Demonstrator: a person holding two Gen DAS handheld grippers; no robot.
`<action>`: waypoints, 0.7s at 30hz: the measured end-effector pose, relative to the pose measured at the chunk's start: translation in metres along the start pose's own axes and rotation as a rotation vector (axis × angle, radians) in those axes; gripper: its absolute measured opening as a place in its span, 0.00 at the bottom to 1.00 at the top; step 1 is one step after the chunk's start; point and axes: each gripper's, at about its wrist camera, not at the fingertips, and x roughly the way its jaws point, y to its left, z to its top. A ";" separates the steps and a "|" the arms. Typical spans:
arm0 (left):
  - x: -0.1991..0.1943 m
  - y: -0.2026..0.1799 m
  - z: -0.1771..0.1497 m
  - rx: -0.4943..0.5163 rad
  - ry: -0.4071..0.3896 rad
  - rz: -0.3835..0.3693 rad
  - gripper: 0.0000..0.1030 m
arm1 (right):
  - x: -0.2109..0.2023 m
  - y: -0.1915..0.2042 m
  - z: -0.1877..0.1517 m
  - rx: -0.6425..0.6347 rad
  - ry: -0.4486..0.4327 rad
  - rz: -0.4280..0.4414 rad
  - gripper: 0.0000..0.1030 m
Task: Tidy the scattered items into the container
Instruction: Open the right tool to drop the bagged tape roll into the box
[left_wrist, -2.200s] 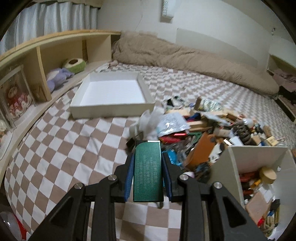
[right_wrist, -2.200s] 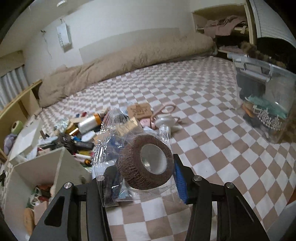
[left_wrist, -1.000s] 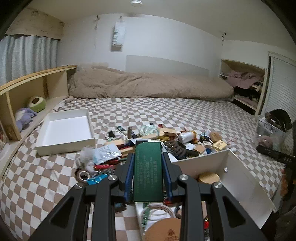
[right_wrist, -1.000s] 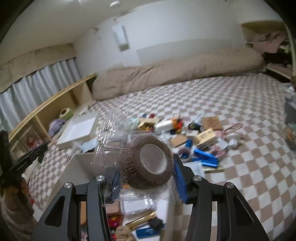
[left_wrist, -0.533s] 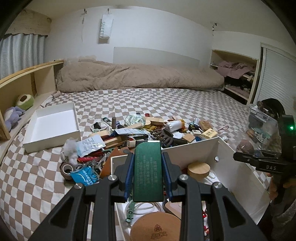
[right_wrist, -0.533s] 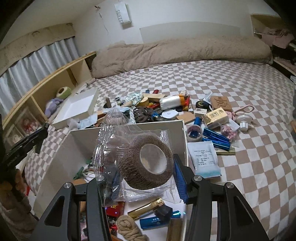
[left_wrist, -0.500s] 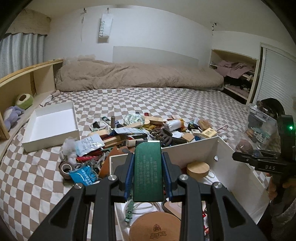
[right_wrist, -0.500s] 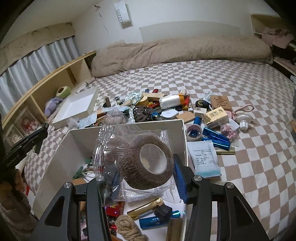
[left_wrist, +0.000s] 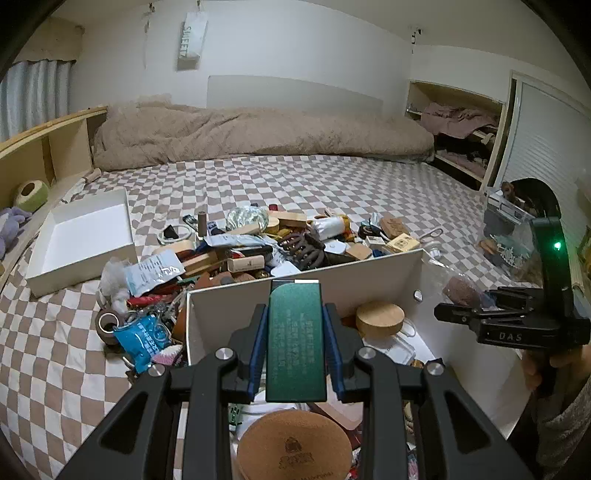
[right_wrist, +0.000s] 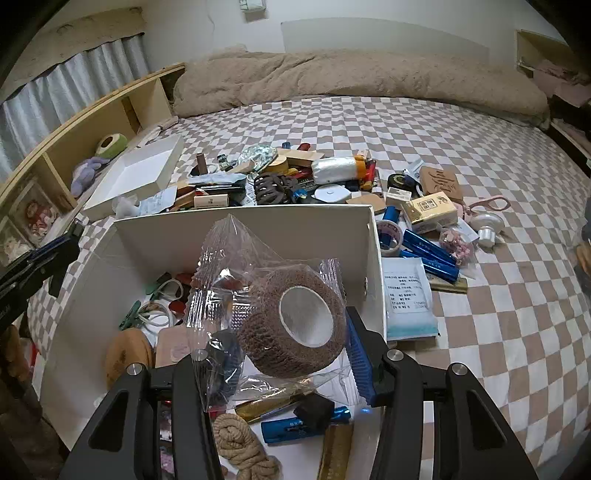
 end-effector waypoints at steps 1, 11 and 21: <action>0.000 0.000 0.000 0.002 0.001 -0.001 0.28 | 0.000 -0.001 0.000 0.004 0.001 -0.004 0.48; 0.000 0.002 0.000 0.002 0.001 0.002 0.28 | -0.007 0.009 0.000 -0.037 -0.036 -0.064 0.72; 0.002 0.001 0.000 0.004 0.015 -0.013 0.28 | -0.017 0.003 0.002 -0.004 -0.072 0.018 0.83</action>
